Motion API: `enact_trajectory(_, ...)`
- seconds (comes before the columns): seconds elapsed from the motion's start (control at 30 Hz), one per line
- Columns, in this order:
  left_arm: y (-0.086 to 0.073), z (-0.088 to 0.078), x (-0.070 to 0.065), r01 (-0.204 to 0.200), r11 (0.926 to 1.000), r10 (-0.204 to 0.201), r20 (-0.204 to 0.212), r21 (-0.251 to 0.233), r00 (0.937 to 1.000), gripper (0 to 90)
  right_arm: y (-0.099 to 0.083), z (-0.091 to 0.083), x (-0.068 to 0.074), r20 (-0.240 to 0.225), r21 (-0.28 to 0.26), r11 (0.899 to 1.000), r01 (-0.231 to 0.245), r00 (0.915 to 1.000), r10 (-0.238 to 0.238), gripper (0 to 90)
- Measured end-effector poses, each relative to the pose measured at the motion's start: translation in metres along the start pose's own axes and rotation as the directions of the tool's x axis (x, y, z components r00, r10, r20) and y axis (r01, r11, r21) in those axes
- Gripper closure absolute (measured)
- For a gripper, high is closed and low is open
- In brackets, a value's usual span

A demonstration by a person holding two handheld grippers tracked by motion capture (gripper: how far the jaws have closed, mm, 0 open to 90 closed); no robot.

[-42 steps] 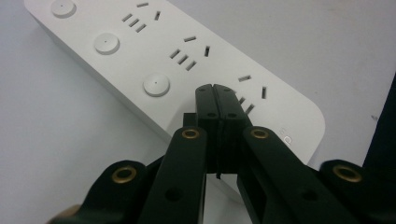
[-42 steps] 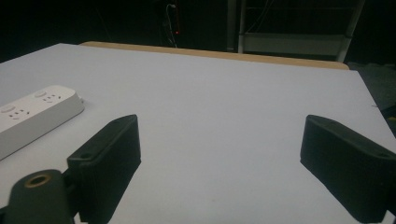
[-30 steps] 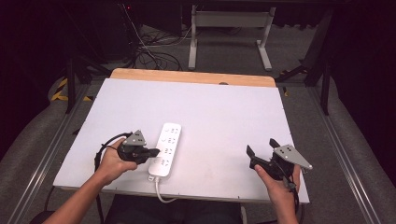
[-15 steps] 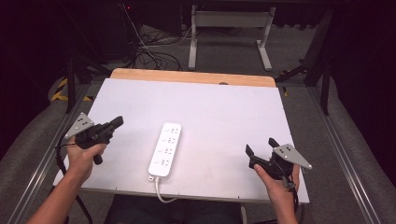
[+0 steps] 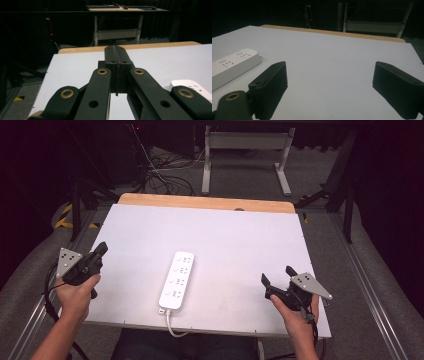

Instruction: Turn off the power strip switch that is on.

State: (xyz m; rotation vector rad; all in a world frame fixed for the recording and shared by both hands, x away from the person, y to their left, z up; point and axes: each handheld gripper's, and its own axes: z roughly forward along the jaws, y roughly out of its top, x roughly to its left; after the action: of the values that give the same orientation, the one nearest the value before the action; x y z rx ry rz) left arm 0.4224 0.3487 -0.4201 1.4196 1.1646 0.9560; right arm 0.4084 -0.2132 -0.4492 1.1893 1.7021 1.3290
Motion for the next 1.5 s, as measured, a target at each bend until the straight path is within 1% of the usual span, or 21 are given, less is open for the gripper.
enact_trajectory(0.1, 0.000, -0.001, 0.004, 0.018, 0.9998, -0.018, -0.031, -0.003, 0.9994, 90.0, 0.000, 0.000, 0.000, 0.000, 0.000, 1.000, 0.000, 1.0000, 0.000, 13.1)
enact_trajectory(0.17, -0.001, -0.001, 0.005, 0.024, 0.9997, -0.023, -0.038, 0.002, 0.9990, 90.0, 0.000, 0.000, 0.000, 0.001, 0.000, 1.000, 0.001, 1.0000, -0.001, 13.1)
enact_trajectory(0.27, -0.001, -0.001, 0.005, 0.024, 0.9997, -0.024, -0.031, 0.003, 0.9992, 89.9, 0.000, 0.000, -0.001, -0.001, -0.003, 1.000, 0.001, 1.0000, -0.001, 13.1)
enact_trajectory(0.3, -0.001, -0.001, 0.005, 0.028, 0.9996, -0.028, -0.034, 0.004, 0.9990, 84.7, 0.000, 0.000, -0.001, 0.000, -0.002, 1.000, -0.001, 1.0000, 0.001, 13.1)
enact_trajectory(0.33, 0.000, -0.001, 0.004, 0.030, 0.9995, -0.030, -0.035, 0.010, 0.9989, 76.9, 0.000, 0.001, -0.001, 0.001, -0.002, 1.000, -0.001, 1.0000, 0.001, 13.1)
enact_trajectory(0.37, 0.000, -0.001, 0.004, 0.032, 0.9994, -0.031, -0.037, 0.015, 0.9988, 73.1, 0.000, 0.001, -0.001, -0.002, 0.002, 1.000, -0.001, 1.0000, 0.001, 13.1)
enact_trajectory(0.43, 0.000, 0.001, 0.004, 0.055, 0.9976, -0.053, -0.044, 0.042, 0.9976, 62.7, 0.000, 0.002, -0.001, -0.001, 0.004, 1.000, -0.001, 1.0000, 0.001, 13.1)
enact_trajectory(0.47, 0.001, 0.003, 0.004, 0.070, 0.9960, -0.067, -0.055, 0.055, 0.9962, 54.5, 0.000, 0.002, -0.001, -0.002, 0.005, 1.000, 0.001, 1.0000, -0.001, 13.0)
enact_trajectory(0.5, 0.001, 0.004, 0.005, 0.083, 0.9949, -0.080, -0.052, 0.057, 0.9954, 47.0, 0.000, 0.002, 0.000, 0.001, 0.002, 1.000, 0.000, 1.0000, 0.000, 13.0)
enact_trajectory(0.53, 0.000, 0.005, 0.005, 0.082, 0.9953, -0.081, -0.034, 0.052, 0.9962, 40.9, 0.000, 0.002, -0.001, -0.002, 0.002, 1.000, 0.002, 1.0000, -0.002, 13.0)
enact_trajectory(0.57, 0.000, 0.005, 0.006, 0.069, 0.9964, -0.068, -0.028, 0.049, 0.9973, 33.6, 0.000, 0.001, -0.001, 0.000, 0.001, 1.000, 0.004, 1.0000, -0.004, 13.0)
enact_trajectory(0.63, 0.001, 0.005, 0.004, 0.065, 0.9972, -0.063, -0.046, 0.038, 0.9969, 21.0, 0.000, 0.001, -0.002, 0.000, 0.002, 1.000, -0.001, 1.0000, 0.001, 13.0)
enact_trajectory(0.67, 0.001, 0.005, 0.004, 0.061, 0.9975, -0.059, -0.055, 0.034, 0.9967, 16.0, 0.000, 0.001, -0.002, 0.002, 0.002, 1.000, -0.002, 1.0000, 0.002, 13.0)
enact_trajectory(0.7, 0.001, 0.005, 0.004, 0.059, 0.9978, -0.057, -0.066, 0.029, 0.9962, 13.4, 0.000, 0.001, -0.002, 0.002, 0.001, 1.000, -0.003, 1.0000, 0.003, 13.0)
enact_trajectory(0.8, 0.001, 0.006, 0.004, 0.059, 0.9978, -0.056, -0.084, 0.032, 0.9949, 12.9, 0.000, 0.001, -0.002, 0.002, -0.001, 1.000, -0.001, 1.0000, 0.001, 13.0)
enact_trajectory(0.93, 0.000, 0.006, 0.005, 0.066, 0.9971, -0.063, -0.089, 0.036, 0.9940, 12.5, 0.000, 0.001, -0.001, 0.001, 0.001, 1.000, -0.001, 1.0000, 0.001, 13.0)
enact_trajectory(1.0, 0.000, 0.006, 0.006, 0.061, 0.9975, -0.057, -0.090, 0.037, 0.9943, 10.9, 0.000, 0.001, -0.002, 0.003, -0.001, 1.000, 0.000, 1.0000, 0.000, 13.0)
enact_trajectory(1.13, 0.000, 0.007, 0.005, 0.057, 0.9973, -0.053, -0.080, 0.046, 0.9954, 9.4, 0.000, 0.000, -0.002, 0.006, 0.000, 1.000, 0.000, 1.0000, 0.000, 12.8)
enact_trajectory(1.17, 0.000, 0.008, 0.005, 0.047, 0.9978, -0.044, -0.067, 0.047, 0.9968, 9.2, 0.000, -0.001, -0.002, 0.006, 0.001, 1.000, 0.005, 1.0000, -0.005, 12.8)
enact_trajectory(1.3, 0.001, 0.007, 0.003, 0.039, 0.9984, -0.036, -0.057, 0.042, 0.9977, 9.2, 0.001, -0.005, -0.001, 0.019, 0.002, 1.000, 0.011, 0.9998, -0.011, 12.8)
enact_trajectory(1.5, 0.002, 0.005, 0.001, 0.042, 0.9984, -0.039, -0.061, 0.039, 0.9974, 9.5, 0.000, -0.009, -0.001, 0.032, 0.000, 1.000, 0.016, 0.9994, -0.016, 12.8)
